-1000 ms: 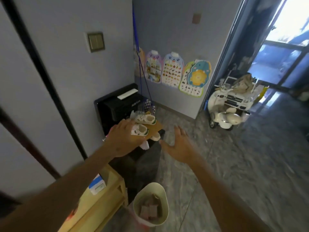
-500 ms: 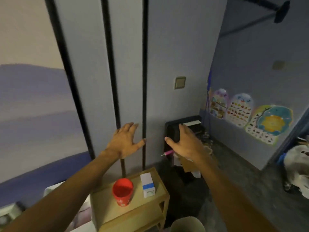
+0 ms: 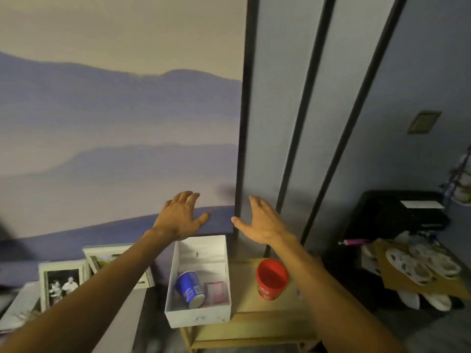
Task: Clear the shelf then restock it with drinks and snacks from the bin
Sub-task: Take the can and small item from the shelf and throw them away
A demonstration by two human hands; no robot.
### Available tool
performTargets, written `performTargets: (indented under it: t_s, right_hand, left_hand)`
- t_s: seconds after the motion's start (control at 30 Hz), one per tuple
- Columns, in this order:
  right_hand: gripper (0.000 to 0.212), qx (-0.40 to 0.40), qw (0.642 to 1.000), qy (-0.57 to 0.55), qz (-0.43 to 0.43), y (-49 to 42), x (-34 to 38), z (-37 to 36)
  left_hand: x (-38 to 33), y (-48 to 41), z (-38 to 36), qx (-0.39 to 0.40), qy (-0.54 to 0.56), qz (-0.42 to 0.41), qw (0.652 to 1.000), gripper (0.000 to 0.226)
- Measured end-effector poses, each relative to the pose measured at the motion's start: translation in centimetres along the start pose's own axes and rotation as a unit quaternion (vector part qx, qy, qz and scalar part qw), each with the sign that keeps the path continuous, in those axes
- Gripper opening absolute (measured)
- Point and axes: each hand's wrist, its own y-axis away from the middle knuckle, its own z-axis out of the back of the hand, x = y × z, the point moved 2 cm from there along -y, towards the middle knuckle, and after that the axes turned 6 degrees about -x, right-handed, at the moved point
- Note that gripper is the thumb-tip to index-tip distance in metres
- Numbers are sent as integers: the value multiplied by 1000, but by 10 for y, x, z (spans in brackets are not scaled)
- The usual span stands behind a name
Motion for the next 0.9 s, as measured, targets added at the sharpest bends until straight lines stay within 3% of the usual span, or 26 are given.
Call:
performTargets:
  t_s: [0.17, 0.33, 0.43, 0.5, 0.57, 0.7, 0.9]
  right_hand:
    - [96, 52, 999, -4, -1, -16, 17, -68]
    - [92, 165, 986, 24, 16, -28, 3, -151]
    - [89, 229, 970, 51, 66, -33, -12, -205]
    - [85, 269, 956, 58, 102, -36, -21, -241]
    - [79, 307, 941, 60, 128, -39, -29, -271]
    - [81, 365, 913, 91, 158, -53, -45, -317]
    - [97, 405, 892, 121, 159, -56, -52, -383]
  left_hand:
    - [43, 11, -50, 58, -5, 45, 997, 88]
    - [64, 29, -120, 125, 28, 97, 987, 87]
    - [71, 45, -173, 176, 64, 139, 972, 103]
    - [75, 56, -211, 208, 86, 155, 962, 130]
    - [85, 65, -255, 219, 96, 152, 959, 149]
    - [107, 68, -312, 194, 57, 102, 974, 143]
    - [111, 60, -340, 214, -23, 46, 975, 137]
